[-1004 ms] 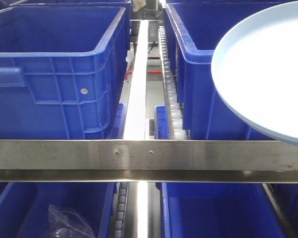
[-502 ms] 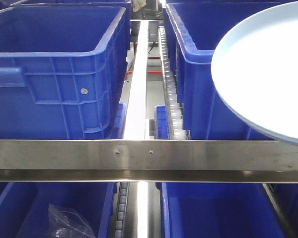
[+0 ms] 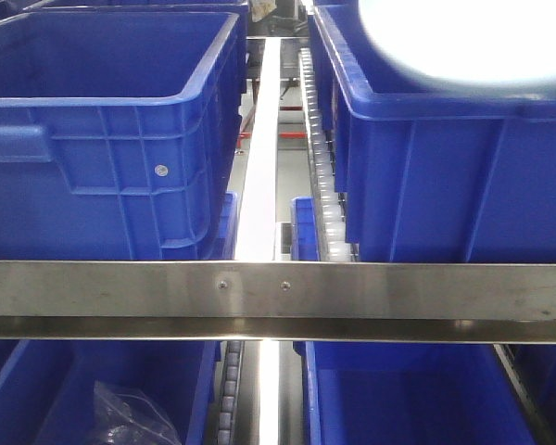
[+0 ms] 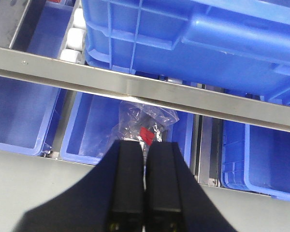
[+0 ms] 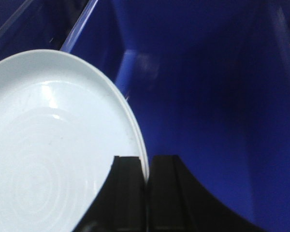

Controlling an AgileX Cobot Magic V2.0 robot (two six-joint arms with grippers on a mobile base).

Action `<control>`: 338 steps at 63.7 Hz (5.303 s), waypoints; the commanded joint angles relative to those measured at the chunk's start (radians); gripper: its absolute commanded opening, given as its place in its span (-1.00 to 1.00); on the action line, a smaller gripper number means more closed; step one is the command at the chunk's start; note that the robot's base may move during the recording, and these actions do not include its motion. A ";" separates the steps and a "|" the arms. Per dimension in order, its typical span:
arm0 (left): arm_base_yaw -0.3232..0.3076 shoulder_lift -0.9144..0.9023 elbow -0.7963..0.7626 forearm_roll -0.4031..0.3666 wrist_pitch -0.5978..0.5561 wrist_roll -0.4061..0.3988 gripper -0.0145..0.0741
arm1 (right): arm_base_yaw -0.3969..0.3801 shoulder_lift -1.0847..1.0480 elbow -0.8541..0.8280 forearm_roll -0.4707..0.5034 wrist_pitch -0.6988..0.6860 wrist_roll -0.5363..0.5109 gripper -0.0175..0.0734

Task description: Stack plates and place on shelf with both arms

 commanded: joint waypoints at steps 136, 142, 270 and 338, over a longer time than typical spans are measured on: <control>-0.005 -0.002 -0.027 -0.006 -0.072 -0.006 -0.49 | -0.176 -0.687 0.737 0.113 -0.429 0.028 -0.49; -0.005 -0.002 -0.027 -0.006 -0.072 -0.006 -0.49 | -0.195 -0.821 0.853 0.163 -0.431 0.028 -0.49; -0.015 -0.142 -0.025 0.055 -0.091 0.003 -0.49 | -0.204 -0.979 0.872 0.289 -0.270 -0.131 -0.49; -0.017 -0.704 0.510 0.037 -0.626 0.003 -0.49 | -0.204 -0.979 0.872 0.289 -0.271 -0.131 -0.49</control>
